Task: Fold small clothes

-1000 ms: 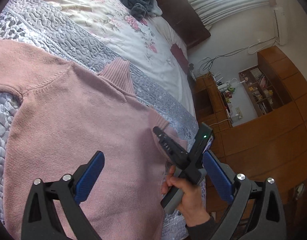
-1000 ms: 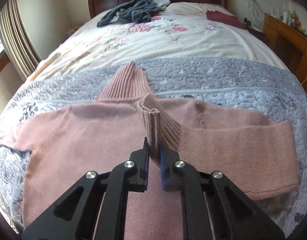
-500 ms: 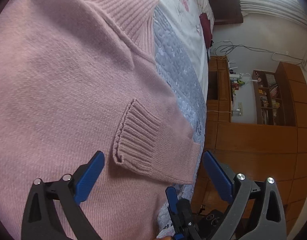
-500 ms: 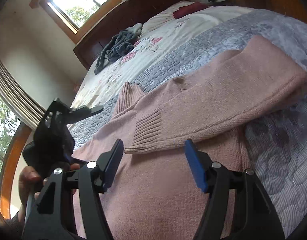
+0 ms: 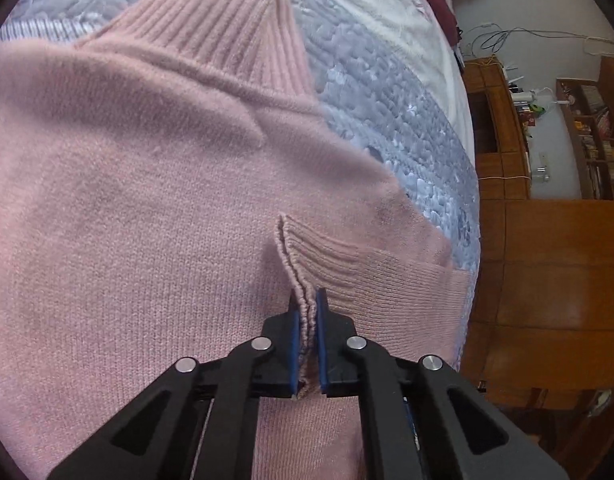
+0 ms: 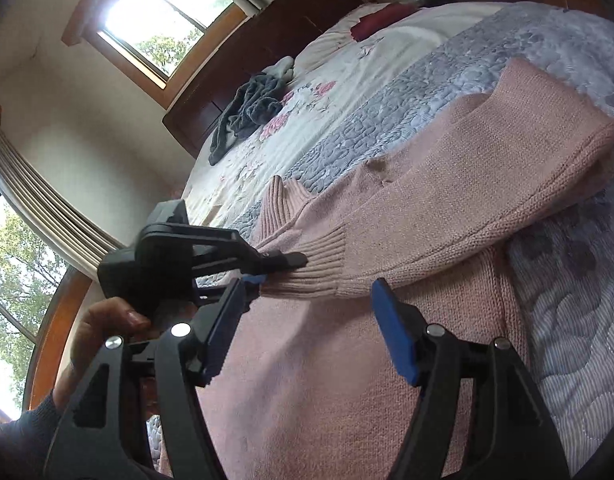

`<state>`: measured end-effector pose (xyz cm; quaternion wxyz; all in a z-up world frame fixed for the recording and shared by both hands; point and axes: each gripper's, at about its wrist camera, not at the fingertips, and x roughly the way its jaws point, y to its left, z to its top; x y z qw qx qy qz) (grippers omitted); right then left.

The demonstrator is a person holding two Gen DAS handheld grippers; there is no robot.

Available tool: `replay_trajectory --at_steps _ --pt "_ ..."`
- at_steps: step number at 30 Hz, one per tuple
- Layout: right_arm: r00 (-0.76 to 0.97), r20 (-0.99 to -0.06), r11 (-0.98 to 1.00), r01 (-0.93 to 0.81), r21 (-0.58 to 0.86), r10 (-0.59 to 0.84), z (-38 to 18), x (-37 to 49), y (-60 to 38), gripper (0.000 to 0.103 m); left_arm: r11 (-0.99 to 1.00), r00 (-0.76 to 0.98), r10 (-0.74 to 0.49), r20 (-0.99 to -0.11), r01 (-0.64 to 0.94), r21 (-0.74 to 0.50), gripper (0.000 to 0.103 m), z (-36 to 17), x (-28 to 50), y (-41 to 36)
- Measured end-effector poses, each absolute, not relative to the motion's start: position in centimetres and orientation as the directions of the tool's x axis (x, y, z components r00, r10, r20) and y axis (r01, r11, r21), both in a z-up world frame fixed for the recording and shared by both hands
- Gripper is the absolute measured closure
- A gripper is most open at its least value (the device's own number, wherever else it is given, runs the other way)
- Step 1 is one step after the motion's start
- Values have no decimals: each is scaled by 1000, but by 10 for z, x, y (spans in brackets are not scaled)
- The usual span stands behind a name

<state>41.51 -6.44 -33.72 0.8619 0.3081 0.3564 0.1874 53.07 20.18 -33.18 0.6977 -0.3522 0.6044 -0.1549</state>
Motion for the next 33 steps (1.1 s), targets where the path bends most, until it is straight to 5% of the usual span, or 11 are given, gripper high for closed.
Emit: replay_trajectory --at_steps 10,16,33 --pt "656 -497 748 -159 645 568 -336 410 -42 37 769 399 -579 -711 -22 -638 97 -185 522 261" --pt "652 -499 749 -165 642 572 -338 413 -38 37 811 463 -504 -729 -36 -584 97 -146 511 315" --pt "646 -516 757 -154 634 563 -346 415 -38 37 798 322 -405 -856 -332 -502 97 -279 493 449"
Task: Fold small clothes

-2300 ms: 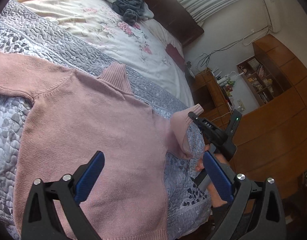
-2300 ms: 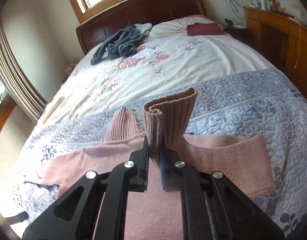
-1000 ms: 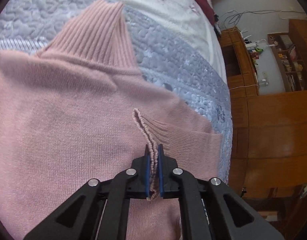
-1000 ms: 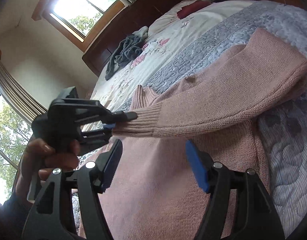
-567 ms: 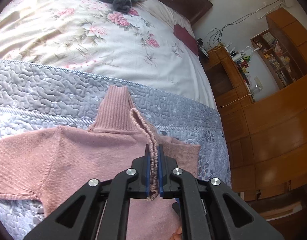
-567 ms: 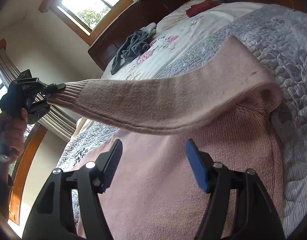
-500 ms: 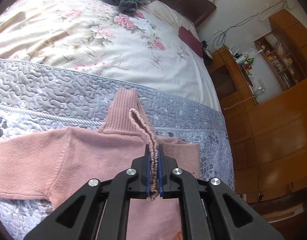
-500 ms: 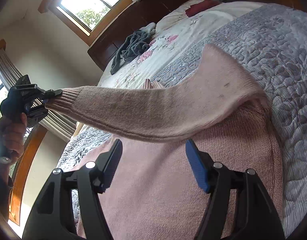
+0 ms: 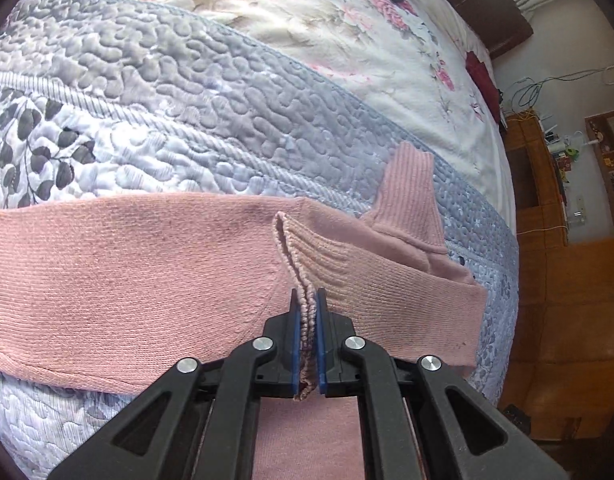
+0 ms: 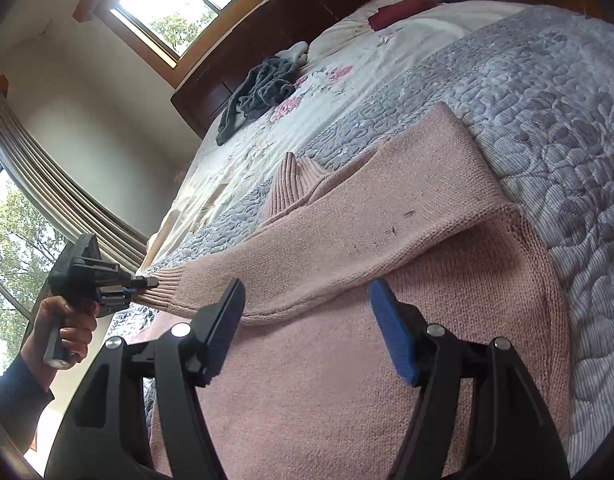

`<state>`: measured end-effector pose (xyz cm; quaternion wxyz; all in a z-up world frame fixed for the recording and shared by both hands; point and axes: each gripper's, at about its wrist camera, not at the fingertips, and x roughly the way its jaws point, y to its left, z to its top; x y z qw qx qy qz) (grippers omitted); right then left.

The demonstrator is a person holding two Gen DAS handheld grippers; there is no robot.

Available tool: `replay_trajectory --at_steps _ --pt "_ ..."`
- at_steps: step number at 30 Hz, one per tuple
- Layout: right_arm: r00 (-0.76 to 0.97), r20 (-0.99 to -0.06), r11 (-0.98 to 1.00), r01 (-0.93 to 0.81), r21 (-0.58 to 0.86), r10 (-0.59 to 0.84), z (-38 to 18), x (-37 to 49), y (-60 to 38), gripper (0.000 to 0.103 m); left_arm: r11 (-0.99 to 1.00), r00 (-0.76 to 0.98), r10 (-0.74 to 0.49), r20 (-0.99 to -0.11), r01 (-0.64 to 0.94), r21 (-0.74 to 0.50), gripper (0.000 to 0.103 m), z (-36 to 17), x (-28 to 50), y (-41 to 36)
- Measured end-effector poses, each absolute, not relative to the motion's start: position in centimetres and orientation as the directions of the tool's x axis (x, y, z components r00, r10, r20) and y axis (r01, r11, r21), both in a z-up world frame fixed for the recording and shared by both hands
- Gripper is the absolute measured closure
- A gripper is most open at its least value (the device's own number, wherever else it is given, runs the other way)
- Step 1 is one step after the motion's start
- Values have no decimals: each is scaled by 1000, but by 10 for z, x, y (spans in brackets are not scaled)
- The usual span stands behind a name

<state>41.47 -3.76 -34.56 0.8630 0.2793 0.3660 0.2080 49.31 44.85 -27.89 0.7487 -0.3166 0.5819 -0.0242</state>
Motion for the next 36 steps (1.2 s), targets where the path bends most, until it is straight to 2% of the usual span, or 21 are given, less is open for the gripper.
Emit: replay_trajectory --at_steps 3,4,6,7,9,10,13,16,18,19,20,21,23,27,33,36 --pt "645 -517 760 -156 631 563 -346 414 -36 37 830 265 -358 -895 -349 -435 95 -309 496 454" --pt "643 -520 761 -156 630 563 -347 414 -35 37 858 240 -303 -922 -353 -373 92 -316 497 455" --pt "639 -524 762 -156 628 563 -348 414 -35 37 901 225 -114 -968 -387 -196 89 -315 497 459" --pt "640 -524 763 -156 627 562 -349 414 -35 37 905 254 -66 -965 -393 -166 89 -307 493 459" --pt "642 -523 762 -155 628 561 -349 414 -35 37 888 358 -149 -922 -363 -284 82 -289 484 454" --pt "641 -523 762 -155 628 562 -349 414 -35 37 880 390 -198 -899 -333 -338 81 -284 483 447" --pt "638 -527 766 -159 623 562 -351 414 -33 37 829 383 -368 -847 -276 -486 78 -298 487 426" --pt "637 -533 777 -171 606 557 -353 412 -30 37 828 308 -330 -892 -360 -430 79 -334 490 429" --pt "616 -551 782 -180 597 563 -356 411 -27 37 792 318 -340 -885 -411 -452 86 -346 481 445" --pt "604 -559 781 -182 597 568 -357 409 -26 37 776 334 -341 -879 -427 -464 86 -345 474 455" --pt "599 -568 788 -188 586 565 -354 407 -24 37 761 357 -342 -869 -436 -479 86 -340 466 465" --pt "599 -571 796 -202 571 561 -349 403 -21 37 748 375 -338 -863 -449 -488 78 -336 456 476" --pt "588 -578 801 -224 556 566 -339 394 -16 36 723 414 -307 -857 -484 -493 64 -324 430 505" --pt "559 -595 804 -262 534 578 -319 370 -3 34 646 524 -222 -822 -552 -527 53 -296 363 578" --pt "530 -599 797 -340 499 601 -286 343 35 30 431 642 24 -767 -698 -571 41 -266 230 705" --pt "507 -600 785 -390 481 619 -272 332 62 30 294 655 80 -752 -736 -610 41 -268 185 756"
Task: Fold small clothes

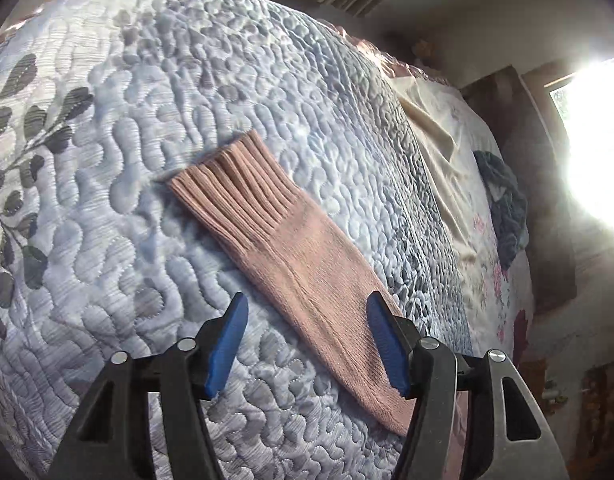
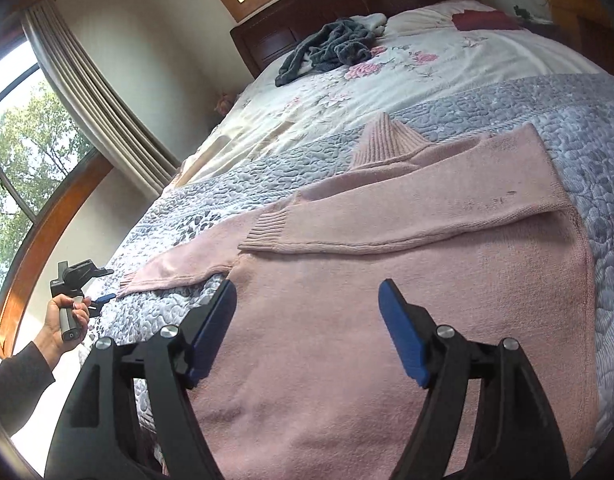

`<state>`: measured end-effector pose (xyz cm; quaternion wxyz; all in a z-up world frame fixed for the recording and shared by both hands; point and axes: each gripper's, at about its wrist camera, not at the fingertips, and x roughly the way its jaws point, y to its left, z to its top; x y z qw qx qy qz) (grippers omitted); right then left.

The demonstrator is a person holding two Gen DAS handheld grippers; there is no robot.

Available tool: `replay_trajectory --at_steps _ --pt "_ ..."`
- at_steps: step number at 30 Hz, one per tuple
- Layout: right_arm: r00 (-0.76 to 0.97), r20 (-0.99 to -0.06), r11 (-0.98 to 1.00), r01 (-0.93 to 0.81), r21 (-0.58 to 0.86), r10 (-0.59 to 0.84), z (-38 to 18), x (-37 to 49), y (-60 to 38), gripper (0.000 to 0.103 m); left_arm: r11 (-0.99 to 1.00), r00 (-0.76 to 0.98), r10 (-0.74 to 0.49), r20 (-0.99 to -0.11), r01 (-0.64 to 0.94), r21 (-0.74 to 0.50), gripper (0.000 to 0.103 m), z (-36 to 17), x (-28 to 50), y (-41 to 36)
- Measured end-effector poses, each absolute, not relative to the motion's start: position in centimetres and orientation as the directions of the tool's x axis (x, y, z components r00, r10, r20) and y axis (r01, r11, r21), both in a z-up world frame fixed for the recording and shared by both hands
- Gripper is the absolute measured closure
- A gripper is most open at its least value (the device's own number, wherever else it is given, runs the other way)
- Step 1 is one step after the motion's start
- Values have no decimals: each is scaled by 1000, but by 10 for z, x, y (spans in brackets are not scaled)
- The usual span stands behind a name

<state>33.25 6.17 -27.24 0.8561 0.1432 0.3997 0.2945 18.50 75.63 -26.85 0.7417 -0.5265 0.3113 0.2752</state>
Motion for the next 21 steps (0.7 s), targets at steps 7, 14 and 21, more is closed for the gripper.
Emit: replay_trajectory --at_steps 7,14,21 --pt "450 -633 771 -457 443 630 -261 315 109 30 198 641 68 -764 -759 -620 40 -307 180 808" --pt "444 -659 787 -445 426 608 -263 312 116 29 220 617 103 -780 -779 -587 57 -316 193 820" --pt "451 -651 786 -450 424 610 -252 308 112 30 280 629 146 -763 -766 -578 98 -280 197 815"
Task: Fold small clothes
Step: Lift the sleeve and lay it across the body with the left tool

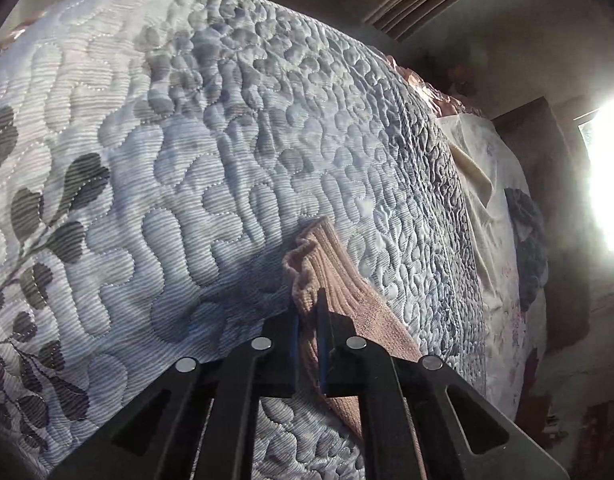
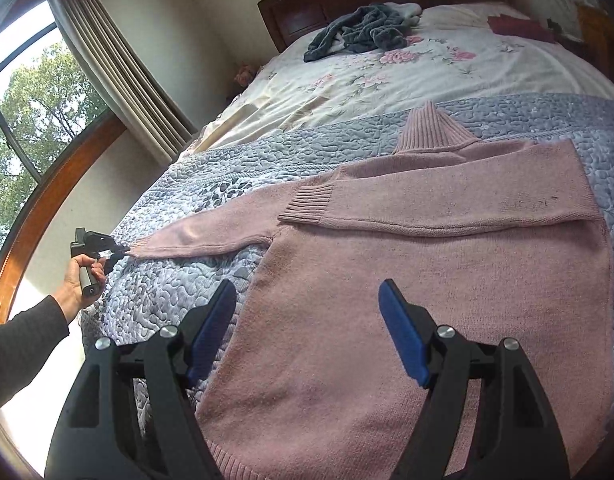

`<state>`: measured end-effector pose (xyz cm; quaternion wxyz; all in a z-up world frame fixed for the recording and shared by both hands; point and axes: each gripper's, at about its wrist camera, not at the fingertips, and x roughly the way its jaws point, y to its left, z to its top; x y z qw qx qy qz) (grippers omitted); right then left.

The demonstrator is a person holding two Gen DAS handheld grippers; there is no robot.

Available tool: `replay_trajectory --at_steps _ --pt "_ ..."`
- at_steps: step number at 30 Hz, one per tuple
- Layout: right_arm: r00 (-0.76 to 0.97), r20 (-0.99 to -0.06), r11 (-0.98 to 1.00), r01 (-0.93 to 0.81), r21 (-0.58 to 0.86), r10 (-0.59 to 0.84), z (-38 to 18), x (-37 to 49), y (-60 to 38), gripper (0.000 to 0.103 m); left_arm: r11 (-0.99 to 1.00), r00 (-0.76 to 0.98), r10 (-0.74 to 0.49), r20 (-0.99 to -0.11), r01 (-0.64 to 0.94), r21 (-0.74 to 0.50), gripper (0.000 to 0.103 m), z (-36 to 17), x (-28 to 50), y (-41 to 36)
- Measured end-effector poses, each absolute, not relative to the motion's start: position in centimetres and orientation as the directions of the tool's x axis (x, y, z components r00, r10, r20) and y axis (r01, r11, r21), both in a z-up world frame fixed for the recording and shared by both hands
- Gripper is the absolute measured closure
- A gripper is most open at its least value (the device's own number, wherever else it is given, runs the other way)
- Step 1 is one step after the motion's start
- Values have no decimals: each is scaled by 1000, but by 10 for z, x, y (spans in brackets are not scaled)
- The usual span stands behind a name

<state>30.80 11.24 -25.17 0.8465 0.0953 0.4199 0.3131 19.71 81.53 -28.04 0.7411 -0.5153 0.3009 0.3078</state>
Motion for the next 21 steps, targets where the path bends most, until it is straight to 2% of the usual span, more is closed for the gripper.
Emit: replay_trajectory --at_steps 4,7,11,16,21 --pt "459 -655 797 -414 440 600 -246 310 100 30 466 727 109 -678 -640 -611 98 -217 235 763" --pt "446 -660 796 -369 480 605 -246 314 87 30 599 793 39 -608 -506 -621 98 -169 269 707" --pt "452 -660 799 -355 485 601 -239 313 74 30 725 819 -81 -568 -343 -598 98 -129 317 624" --pt "457 -656 800 -338 496 600 -236 315 57 30 793 800 -211 -562 -197 -577 98 -121 369 529" --pt "464 -661 807 -307 505 590 -244 322 35 30 817 734 -325 -596 -100 -568 98 -148 411 443"
